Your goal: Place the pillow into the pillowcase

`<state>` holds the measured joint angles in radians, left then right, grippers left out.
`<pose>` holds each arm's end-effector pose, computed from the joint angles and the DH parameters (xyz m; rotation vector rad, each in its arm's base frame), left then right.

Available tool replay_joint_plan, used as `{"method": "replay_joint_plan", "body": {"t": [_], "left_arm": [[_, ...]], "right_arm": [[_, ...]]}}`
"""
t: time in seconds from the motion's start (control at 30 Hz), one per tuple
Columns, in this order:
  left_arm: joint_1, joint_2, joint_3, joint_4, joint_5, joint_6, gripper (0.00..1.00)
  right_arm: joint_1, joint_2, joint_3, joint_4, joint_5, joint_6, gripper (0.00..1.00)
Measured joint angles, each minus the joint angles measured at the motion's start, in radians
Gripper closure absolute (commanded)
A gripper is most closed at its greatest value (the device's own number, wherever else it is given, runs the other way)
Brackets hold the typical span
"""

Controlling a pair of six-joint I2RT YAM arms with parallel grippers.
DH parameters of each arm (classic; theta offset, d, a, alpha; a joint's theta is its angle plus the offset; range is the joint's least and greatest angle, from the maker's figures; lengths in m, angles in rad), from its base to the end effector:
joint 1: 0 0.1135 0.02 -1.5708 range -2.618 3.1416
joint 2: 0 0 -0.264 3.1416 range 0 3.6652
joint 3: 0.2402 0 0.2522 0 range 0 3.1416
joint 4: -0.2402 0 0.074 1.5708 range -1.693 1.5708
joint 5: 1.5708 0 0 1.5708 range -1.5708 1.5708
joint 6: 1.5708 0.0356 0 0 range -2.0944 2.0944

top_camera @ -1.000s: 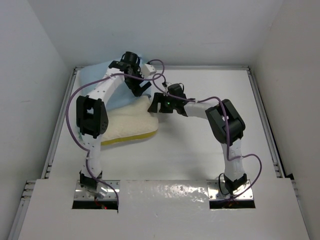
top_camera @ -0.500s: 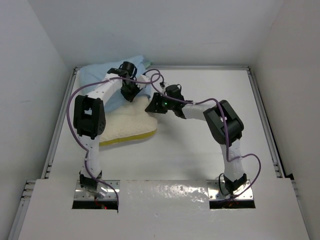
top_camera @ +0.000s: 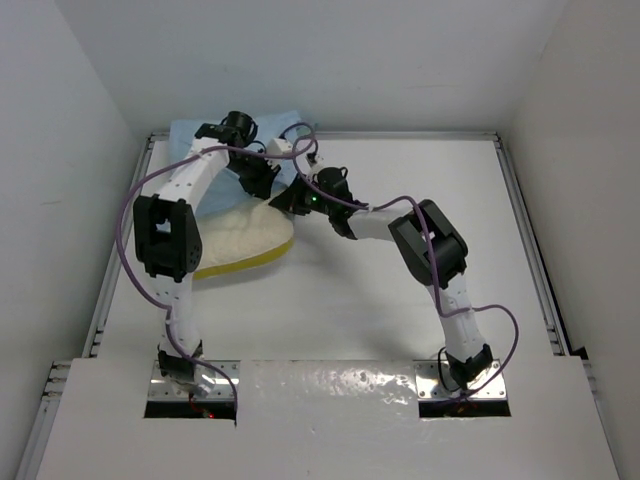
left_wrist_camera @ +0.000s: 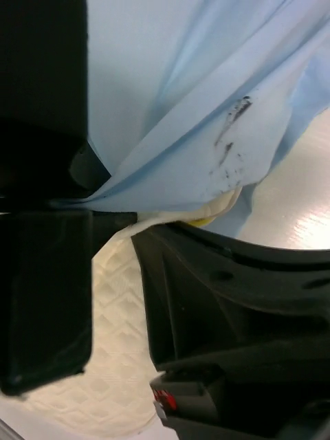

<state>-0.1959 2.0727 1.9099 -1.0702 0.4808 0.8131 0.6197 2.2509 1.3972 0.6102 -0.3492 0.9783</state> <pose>0.4219 -0.1005 0.2648 1.3719 2.2564 -0.4796 0.3971 0.2983 0.1477 0.0867 2.0514 1.3901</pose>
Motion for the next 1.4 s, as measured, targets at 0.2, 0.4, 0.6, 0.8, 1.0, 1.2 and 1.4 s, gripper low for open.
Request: {"method": "replay_joint_plan", "body": {"t": [0.2, 0.4, 0.6, 0.8, 1.0, 1.2, 1.4], "left_arm": [[-0.037, -0.024, 0.013, -0.071, 0.065, 0.114, 1.00], [-0.074, -0.132, -0.119, -0.069, 0.085, 0.208, 1.00], [-0.020, -0.169, -0.162, -0.084, 0.110, 0.200, 0.40], [0.149, -0.108, -0.040, -0.163, 0.176, 0.113, 0.00], [0.292, -0.127, 0.041, -0.171, 0.214, 0.048, 0.00], [0.452, -0.174, 0.041, -0.120, 0.229, -0.076, 0.93], [0.738, -0.163, -0.024, -0.022, 0.120, -0.131, 0.46]], "right_arm": [[0.050, -0.018, -0.016, 0.061, 0.238, -0.001, 1.00], [0.071, -0.018, -0.025, 0.010, 0.435, 0.037, 1.00], [0.066, -0.003, 0.026, -0.097, 0.379, -0.090, 0.23], [0.037, -0.166, -0.146, -0.229, 0.282, -0.333, 0.28], [0.017, -0.426, -0.278, -0.298, 0.237, -0.478, 1.00], [-0.019, -0.259, -0.103, -0.335, 0.241, -0.437, 0.79], [-0.027, 0.029, 0.085, -0.422, 0.245, -0.372, 0.66]]}}
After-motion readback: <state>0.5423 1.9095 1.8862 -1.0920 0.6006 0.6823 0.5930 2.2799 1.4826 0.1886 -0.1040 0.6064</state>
